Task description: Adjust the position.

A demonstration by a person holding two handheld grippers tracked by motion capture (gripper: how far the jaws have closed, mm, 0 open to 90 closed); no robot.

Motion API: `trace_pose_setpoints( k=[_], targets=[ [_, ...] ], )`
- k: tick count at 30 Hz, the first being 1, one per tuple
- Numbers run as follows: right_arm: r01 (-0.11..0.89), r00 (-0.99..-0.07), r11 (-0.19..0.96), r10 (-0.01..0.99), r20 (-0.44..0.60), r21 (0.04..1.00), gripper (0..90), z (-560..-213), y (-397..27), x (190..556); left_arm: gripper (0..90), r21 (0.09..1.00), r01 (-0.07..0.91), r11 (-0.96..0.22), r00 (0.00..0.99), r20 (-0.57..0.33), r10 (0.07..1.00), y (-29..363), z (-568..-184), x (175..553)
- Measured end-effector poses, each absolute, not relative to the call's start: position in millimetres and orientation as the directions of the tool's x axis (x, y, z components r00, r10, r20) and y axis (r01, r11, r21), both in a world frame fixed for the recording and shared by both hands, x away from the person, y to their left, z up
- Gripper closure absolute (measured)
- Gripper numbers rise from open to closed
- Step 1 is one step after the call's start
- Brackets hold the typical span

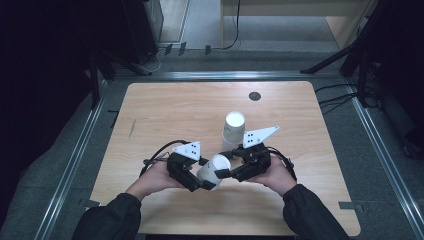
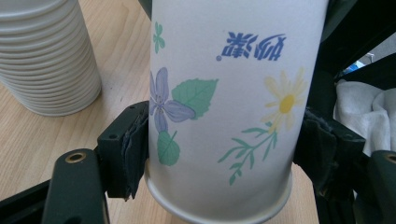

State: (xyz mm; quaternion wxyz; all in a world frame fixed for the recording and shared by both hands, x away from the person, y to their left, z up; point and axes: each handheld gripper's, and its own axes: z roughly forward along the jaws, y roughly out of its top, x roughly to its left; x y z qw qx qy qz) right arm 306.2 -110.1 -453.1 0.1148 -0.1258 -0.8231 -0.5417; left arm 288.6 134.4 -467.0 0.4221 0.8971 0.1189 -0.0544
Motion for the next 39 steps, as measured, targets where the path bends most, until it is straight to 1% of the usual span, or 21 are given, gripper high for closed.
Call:
trace_pose_setpoints(
  k=[8, 15, 18, 19, 20, 23, 28, 32, 33, 34, 36, 39],
  targets=[
    [0.332, -0.942, 0.38, 0.081, 0.326, 0.864, 35.9, -453.2, -110.9, 306.6, 29.4, 0.747, 0.259, -0.613, 0.966, -0.197, 0.168, 135.3, -466.0, 287.4],
    [0.358, -0.932, 0.383, 0.086, 0.353, 0.852, 35.3, -454.8, -110.6, 307.7, 30.7, 0.741, 0.269, -0.615, 0.963, -0.208, 0.17, 135.8, -466.6, 288.6],
    [0.356, -0.933, 0.379, 0.091, 0.349, 0.854, 31.5, -455.2, -110.8, 308.6, 30.8, 0.741, 0.269, -0.615, 0.963, -0.209, 0.17, 136.7, -466.1, 288.9],
    [0.356, -0.933, 0.379, 0.091, 0.349, 0.854, 31.5, -455.2, -110.8, 308.6, 30.8, 0.741, 0.269, -0.615, 0.963, -0.209, 0.17, 136.7, -466.1, 288.9],
    [0.352, -0.935, 0.382, 0.101, 0.34, 0.854, 28.1, -455.3, -111.5, 309.0, 30.8, 0.74, 0.275, -0.614, 0.962, -0.213, 0.173, 137.6, -465.9, 289.1],
    [0.346, -0.938, 0.394, 0.124, 0.324, 0.851, 26.1, -454.4, -113.3, 309.2, 30.8, 0.732, 0.287, -0.618, 0.958, -0.219, 0.186, 139.8, -465.0, 290.6],
    [0.346, -0.938, 0.414, 0.158, 0.308, 0.842, 26.5, -453.8, -122.3, 307.5, 30.7, 0.732, 0.291, -0.616, 0.957, -0.216, 0.195, 144.5, -458.8, 293.0],
    [0.341, -0.94, 0.426, 0.177, 0.293, 0.838, 27.7, -454.4, -128.4, 305.0, 30.6, 0.712, 0.284, -0.642, 0.959, -0.202, 0.201, 151.5, -449.1, 297.0],
    [0.362, -0.932, 0.446, 0.202, 0.302, 0.819, 30.8, -457.2, -131.6, 302.8, 30.5, 0.698, 0.278, -0.66, 0.96, -0.188, 0.206, 154.2, -443.1, 298.6],
    [0.362, -0.931, 0.454, 0.211, 0.296, 0.814, 31.0, -459.1, -132.6, 301.9, 30.5, 0.693, 0.277, -0.665, 0.961, -0.184, 0.209, 155.0, -440.6, 299.3],
    [0.357, -0.933, 0.462, 0.215, 0.288, 0.812, 31.2, -460.5, -133.6, 300.9, 30.5, 0.686, 0.275, -0.673, 0.961, -0.178, 0.211, 155.9, -437.0, 300.3],
    [0.323, -0.944, 0.487, 0.22, 0.244, 0.811, 31.6, -465.7, -133.1, 298.0, 30.3, 0.657, 0.259, -0.708, 0.966, -0.167, 0.197, 154.7, -423.9, 306.5]
  ],
)
